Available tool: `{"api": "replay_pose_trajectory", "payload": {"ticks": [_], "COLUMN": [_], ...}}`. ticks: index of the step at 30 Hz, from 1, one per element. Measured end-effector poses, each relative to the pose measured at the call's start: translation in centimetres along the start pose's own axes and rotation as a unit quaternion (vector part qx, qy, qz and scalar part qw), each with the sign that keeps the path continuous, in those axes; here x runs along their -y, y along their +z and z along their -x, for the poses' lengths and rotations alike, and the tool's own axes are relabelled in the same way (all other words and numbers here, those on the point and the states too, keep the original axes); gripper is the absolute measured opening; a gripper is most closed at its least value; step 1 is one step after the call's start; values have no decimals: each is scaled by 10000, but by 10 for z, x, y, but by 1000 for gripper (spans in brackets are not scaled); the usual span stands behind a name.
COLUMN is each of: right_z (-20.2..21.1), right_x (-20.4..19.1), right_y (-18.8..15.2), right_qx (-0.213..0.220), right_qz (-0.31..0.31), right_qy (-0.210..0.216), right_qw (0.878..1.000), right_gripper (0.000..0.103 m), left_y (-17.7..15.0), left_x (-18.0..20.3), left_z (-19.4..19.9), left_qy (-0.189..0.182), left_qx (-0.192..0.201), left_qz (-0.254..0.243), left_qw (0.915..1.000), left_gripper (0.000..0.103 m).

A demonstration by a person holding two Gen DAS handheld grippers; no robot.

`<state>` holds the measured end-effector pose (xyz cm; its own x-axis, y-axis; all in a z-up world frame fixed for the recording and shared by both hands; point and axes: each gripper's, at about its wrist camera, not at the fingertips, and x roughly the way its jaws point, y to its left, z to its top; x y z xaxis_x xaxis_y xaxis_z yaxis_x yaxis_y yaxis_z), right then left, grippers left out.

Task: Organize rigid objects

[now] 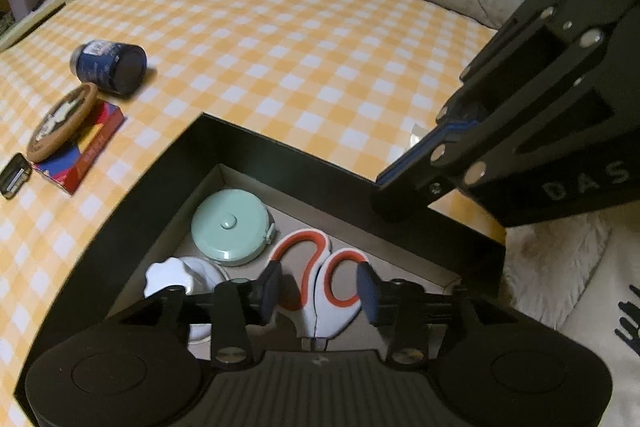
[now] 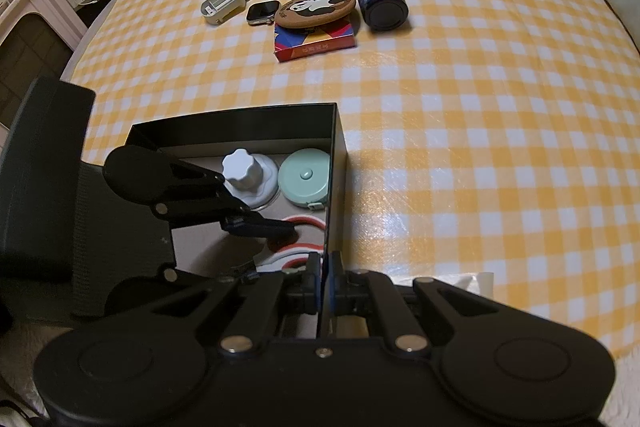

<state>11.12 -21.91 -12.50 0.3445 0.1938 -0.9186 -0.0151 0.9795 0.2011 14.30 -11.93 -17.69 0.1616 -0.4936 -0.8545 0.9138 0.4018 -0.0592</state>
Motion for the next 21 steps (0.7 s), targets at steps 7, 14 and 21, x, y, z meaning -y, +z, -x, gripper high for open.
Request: {"api": "replay_pose_trajectory", "payload": {"ticks": [7,14,21], "right_z": [0,-1,-1], "right_x": [0,1,1], "right_y": [0,0,-1], "right_qx": [-1,1,-10], "right_qz": [-9,-14,-41], "right_qy": [5,1,12], "right_qw": [10000,10000,10000], "right_gripper": [4,4,4], "left_y": [3,1,4], "left_x": [-1,-8,-37], "left_z": [27,49,76], "left_qy": [-16,44,457], "left_qx": [251,413,758], "left_qz": [-63,-242,180], "left_qw": [9997,9988,9959], "left_gripper": [74,89,98]}}
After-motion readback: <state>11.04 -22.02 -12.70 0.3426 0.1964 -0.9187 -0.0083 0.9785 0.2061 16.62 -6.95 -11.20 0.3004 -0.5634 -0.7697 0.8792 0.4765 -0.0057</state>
